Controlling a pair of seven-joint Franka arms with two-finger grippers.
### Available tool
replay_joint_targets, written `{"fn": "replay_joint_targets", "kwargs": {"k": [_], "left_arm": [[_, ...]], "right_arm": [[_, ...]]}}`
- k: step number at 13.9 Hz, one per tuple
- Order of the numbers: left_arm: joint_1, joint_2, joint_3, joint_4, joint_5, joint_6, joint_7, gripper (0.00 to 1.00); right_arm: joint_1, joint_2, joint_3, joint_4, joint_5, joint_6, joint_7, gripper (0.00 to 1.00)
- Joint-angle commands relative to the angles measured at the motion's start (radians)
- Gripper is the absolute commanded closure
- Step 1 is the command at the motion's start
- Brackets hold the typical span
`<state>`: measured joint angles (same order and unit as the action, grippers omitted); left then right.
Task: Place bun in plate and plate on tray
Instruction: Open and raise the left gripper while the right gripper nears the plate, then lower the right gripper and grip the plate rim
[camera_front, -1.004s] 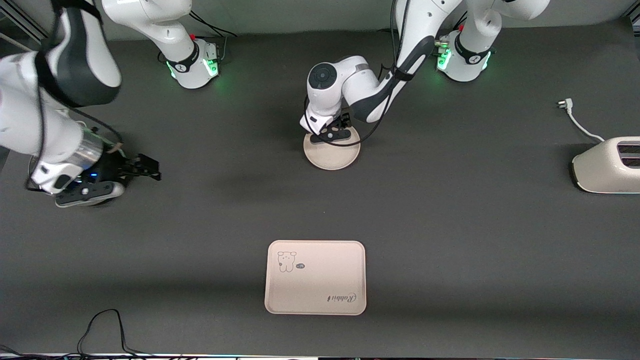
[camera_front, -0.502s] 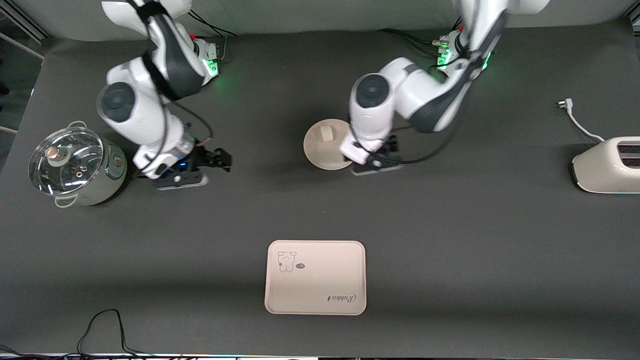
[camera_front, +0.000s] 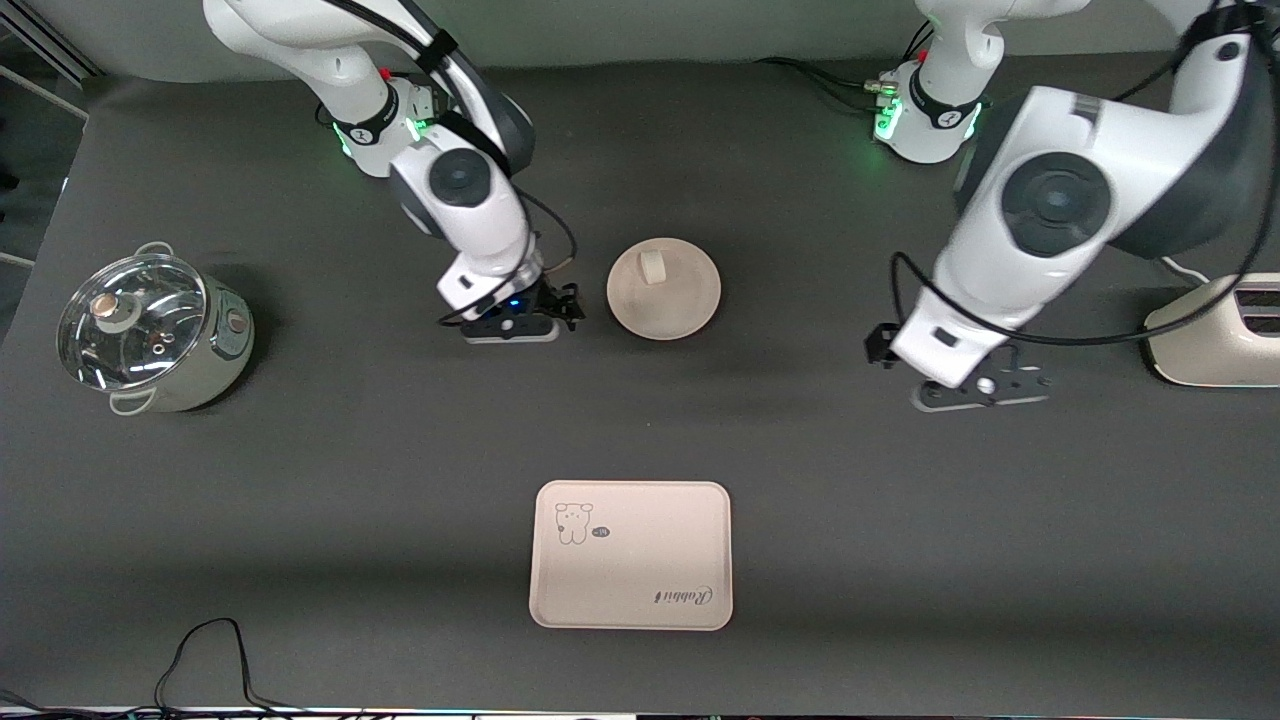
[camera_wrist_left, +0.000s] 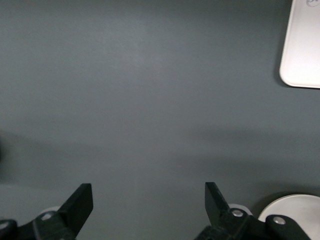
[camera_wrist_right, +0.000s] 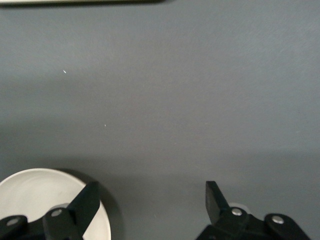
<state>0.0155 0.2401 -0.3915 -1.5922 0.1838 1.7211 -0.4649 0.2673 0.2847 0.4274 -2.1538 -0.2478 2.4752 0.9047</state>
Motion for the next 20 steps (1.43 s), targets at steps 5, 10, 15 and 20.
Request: {"fn": "replay_joint_targets", "kwargs": {"k": [5, 10, 15, 20], "left_arm": [[0.13, -0.019, -0.003, 0.024, -0.047, -0.069, 0.235, 0.0], [-0.078, -0.035, 0.203, 0.024, -0.066, -0.089, 0.236, 0.0], [-0.103, -0.045, 0.224, 0.023, -0.09, -0.089, 0.235, 0.0], [-0.097, -0.045, 0.224, 0.021, -0.092, -0.089, 0.235, 0.0]], "right_arm": [[0.007, 0.215, 0.082, 0.037, -0.289, 0.091, 0.319, 0.09], [0.009, 0.238, 0.139, 0.037, -0.289, 0.091, 0.362, 0.12], [0.04, 0.284, 0.143, 0.032, -0.384, 0.093, 0.423, 0.42], [0.035, 0.307, 0.143, 0.035, -0.472, 0.093, 0.487, 0.96]]}}
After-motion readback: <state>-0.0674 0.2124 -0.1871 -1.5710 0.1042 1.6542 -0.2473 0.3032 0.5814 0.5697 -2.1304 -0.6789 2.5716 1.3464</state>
